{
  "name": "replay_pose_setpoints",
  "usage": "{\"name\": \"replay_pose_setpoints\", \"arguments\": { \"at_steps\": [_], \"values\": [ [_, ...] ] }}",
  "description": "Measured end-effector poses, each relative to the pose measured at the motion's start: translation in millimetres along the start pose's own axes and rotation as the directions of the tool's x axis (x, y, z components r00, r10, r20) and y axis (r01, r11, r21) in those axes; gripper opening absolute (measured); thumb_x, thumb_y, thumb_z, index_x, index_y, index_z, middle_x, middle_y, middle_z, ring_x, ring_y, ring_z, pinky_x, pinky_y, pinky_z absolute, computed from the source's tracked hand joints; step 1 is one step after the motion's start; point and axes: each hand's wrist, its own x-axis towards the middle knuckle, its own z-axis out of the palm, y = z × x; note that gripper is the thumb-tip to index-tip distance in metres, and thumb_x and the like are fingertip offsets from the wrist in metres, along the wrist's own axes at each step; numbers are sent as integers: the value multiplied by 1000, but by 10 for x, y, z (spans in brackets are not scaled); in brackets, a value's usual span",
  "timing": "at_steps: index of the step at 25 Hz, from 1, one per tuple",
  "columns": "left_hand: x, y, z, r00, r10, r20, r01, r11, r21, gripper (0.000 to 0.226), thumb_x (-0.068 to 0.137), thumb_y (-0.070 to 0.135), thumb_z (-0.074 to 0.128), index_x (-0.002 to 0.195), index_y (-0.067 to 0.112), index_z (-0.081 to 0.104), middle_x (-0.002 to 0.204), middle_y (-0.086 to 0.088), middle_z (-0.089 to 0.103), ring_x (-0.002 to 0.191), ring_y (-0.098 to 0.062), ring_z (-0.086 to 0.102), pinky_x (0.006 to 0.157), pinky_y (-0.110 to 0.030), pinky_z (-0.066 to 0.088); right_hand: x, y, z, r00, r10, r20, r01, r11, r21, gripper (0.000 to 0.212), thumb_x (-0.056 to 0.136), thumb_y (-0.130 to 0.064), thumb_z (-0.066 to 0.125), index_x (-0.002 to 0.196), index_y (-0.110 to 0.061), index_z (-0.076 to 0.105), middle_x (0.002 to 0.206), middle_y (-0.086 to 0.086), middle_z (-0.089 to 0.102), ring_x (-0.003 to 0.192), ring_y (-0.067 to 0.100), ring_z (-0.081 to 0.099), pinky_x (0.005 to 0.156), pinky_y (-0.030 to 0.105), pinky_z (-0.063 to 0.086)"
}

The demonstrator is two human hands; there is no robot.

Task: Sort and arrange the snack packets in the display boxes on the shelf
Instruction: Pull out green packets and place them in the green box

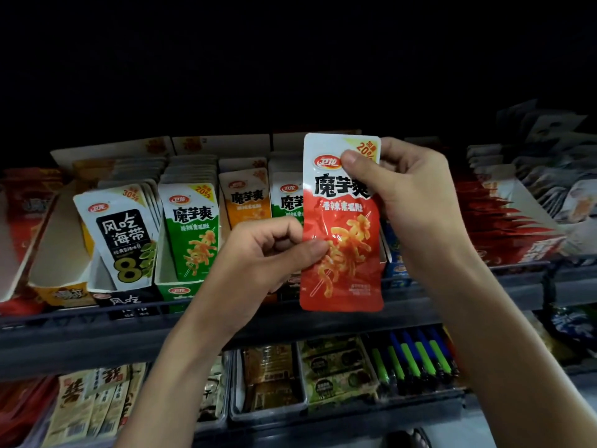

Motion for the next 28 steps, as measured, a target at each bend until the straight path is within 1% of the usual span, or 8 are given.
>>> {"name": "replay_pose_setpoints", "arguments": {
  "at_steps": [6, 9, 12, 16, 18, 21, 24, 28],
  "values": [
    [15, -14, 39, 1000, -29, -6, 29, 1000, -4, 25, 83, 15, 65, 64, 4, 55, 51, 1, 45, 44, -14, 32, 42, -22, 19, 19, 12, -59, 1000, -19, 3, 20, 999, -26, 15, 90, -17, 69, 99, -4, 67, 85, 7, 76, 71, 14, 74, 55, 21, 54],
    [30, -52, 104, 992, -84, -92, 100, 977, 189, 22, 88, 20, 64, 70, 8, 61, 54, 14, 59, 48, 2, 52, 46, -6, 35, 44, 52, -142, 998, -49, 38, 58, 952, -300, 18, 88, -25, 70, 99, -11, 69, 81, -1, 75, 65, 0, 69, 51, 12, 47],
    [61, -173, 145, 981, -53, -185, 136, 871, 472, 14, 91, 34, 62, 81, 26, 67, 64, 24, 62, 59, 7, 56, 50, -6, 37, 79, 114, -229, 991, -133, -15, 108, 861, -498, 17, 89, -34, 69, 94, -18, 68, 86, -6, 73, 69, -6, 66, 55, 12, 48],
    [112, -286, 188, 974, 96, -206, 80, 703, 707, 4, 91, 32, 63, 90, 32, 67, 65, 31, 58, 58, 8, 55, 52, -6, 39, 144, 112, -372, 923, -337, -187, 222, 862, -455, 18, 93, -31, 66, 103, -15, 69, 101, -7, 72, 95, 4, 68, 80, 33, 57],
    [130, -354, 216, 982, 146, -117, 13, 570, 821, 10, 90, 36, 63, 99, 35, 68, 88, 27, 65, 74, 7, 59, 65, -10, 48, 161, 177, -392, 908, -343, -240, 209, 868, -451, 18, 94, -30, 65, 104, -16, 69, 100, -8, 72, 94, 4, 68, 82, 34, 58],
    [138, -433, 252, 994, 111, -8, -47, 479, 876, 19, 91, 42, 58, 109, 40, 66, 108, 20, 65, 87, -1, 62, 71, -26, 54, 168, 297, -367, 914, -309, -262, 167, 877, -450, 17, 93, -30, 66, 105, -19, 69, 96, -12, 72, 91, -2, 67, 80, 25, 57],
    [148, -427, 277, 995, 97, 24, -61, 397, 916, 19, 93, 45, 56, 108, 43, 67, 104, 22, 66, 86, 1, 60, 62, -20, 42, 178, 315, -372, 911, -315, -268, 165, 870, -464, 13, 93, -30, 66, 101, -20, 69, 91, -14, 71, 86, -4, 67, 74, 18, 55],
    [157, -432, 275, 996, 83, 34, -60, 343, 937, 16, 92, 44, 58, 103, 44, 69, 97, 23, 67, 87, 4, 58, 58, -15, 31, 163, 259, -390, 898, -354, -260, 167, 823, -543, 14, 93, -34, 65, 98, -21, 68, 89, -12, 70, 84, -2, 66, 73, 23, 56]
  ]
}}
